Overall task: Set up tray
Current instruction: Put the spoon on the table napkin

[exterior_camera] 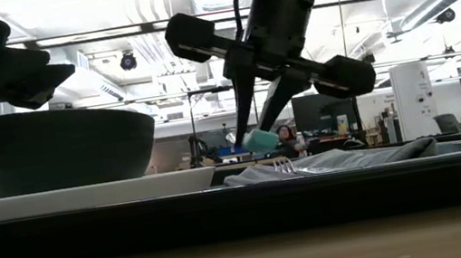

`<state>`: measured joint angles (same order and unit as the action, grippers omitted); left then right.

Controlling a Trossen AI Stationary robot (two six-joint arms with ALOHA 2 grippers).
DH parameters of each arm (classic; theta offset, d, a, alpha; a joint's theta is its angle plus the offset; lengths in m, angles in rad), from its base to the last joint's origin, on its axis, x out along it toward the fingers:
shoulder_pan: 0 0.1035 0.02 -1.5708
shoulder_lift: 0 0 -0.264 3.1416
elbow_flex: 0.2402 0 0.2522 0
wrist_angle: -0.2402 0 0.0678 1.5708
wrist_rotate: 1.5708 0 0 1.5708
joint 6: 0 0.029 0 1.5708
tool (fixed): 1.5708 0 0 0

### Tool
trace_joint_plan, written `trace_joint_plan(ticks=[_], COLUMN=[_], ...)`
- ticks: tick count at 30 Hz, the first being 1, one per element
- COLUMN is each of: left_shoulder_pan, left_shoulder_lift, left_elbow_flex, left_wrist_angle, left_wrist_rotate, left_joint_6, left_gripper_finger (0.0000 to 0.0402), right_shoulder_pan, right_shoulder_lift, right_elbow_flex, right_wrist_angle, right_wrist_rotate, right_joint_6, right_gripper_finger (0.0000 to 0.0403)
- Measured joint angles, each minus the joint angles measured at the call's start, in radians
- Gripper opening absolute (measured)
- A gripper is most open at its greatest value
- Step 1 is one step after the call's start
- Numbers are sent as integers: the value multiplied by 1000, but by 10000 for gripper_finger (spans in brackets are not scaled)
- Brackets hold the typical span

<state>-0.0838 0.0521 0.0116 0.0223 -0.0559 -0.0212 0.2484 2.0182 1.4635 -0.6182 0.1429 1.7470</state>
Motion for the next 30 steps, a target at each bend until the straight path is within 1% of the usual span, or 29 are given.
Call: trace_joint_plan(ticks=[8,12,19,25,30], left_shoulder_pan=[0,0,0,0,0], left_shoulder_lift=[0,0,0,0,0], left_elbow_flex=[0,0,0,0,0], left_wrist_angle=[0,0,0,0,0], left_wrist_rotate=[0,0,0,0,0], left_joint_6=[0,0,0,0,0], left_gripper_finger=[198,198,198,198,198], right_shoulder_pan=[12,15,12,19,48], right_shoulder_lift=[15,54,123,107,88], right_elbow_flex=[-23,-23,-10,-12,-16], right_wrist_angle=[13,28,58,53,45], right_wrist_rotate=[10,-39,-69,-56,40], right_joint_6=[22,27,27,27,56], right_gripper_finger=[28,30,31,32,32])
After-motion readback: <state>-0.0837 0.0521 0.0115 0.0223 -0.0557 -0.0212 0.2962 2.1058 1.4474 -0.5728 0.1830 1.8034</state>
